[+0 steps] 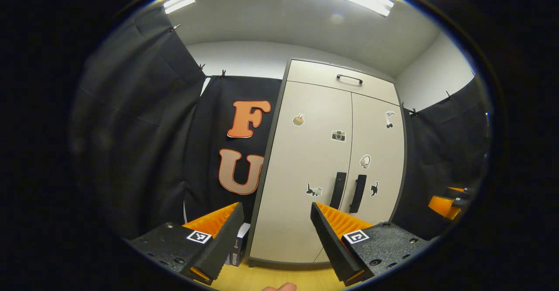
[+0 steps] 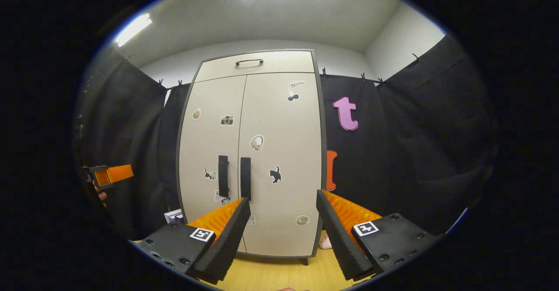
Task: Open the right door of the double-door shoe cabinet with the right hand, and open the left door with the left hand.
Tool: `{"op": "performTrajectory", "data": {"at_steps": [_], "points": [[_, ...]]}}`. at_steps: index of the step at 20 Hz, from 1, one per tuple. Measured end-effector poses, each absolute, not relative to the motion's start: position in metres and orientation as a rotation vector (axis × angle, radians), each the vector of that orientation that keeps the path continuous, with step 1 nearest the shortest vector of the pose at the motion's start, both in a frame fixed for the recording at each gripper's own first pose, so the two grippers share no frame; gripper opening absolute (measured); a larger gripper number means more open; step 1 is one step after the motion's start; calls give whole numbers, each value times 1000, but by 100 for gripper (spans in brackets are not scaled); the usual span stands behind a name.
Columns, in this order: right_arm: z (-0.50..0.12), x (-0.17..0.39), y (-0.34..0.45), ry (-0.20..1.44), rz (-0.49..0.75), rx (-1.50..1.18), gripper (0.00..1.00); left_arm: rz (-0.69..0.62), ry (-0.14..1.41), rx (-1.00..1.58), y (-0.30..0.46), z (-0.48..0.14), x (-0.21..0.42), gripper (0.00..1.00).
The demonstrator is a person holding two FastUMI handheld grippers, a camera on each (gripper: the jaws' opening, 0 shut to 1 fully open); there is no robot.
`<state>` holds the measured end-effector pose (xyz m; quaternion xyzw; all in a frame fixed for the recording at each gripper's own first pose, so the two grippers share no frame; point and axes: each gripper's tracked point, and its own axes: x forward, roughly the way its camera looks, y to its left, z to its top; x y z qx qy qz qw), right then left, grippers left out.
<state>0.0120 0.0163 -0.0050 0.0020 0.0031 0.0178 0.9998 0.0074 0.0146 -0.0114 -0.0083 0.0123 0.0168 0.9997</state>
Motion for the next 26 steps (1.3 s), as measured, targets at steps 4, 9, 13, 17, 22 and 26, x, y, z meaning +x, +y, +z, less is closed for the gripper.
{"op": "performTrajectory", "data": {"at_steps": [4, 9, 13, 17, 22, 26], "points": [[2, 19, 24, 2, 51, 1, 100, 36, 18, -13, 16, -10, 9, 94], [19, 47, 45, 6, 77, -55, 100, 49, 20, -11, 20, -11, 9, 94], [34, 87, 75, 5, 146, 4, 100, 70, 23, -31, 33, -15, 7, 95], [41, 135, 98, 8, 171, 29, 100, 107, 31, -20, 49, -17, 0, 94], [22, 193, 112, 54, 149, 28, 99, 153, 14, -3, 67, -12, -7, 94], [-14, 233, 113, 134, 125, 48, 100, 140, -10, -8, 67, -9, -10, 95]]}}
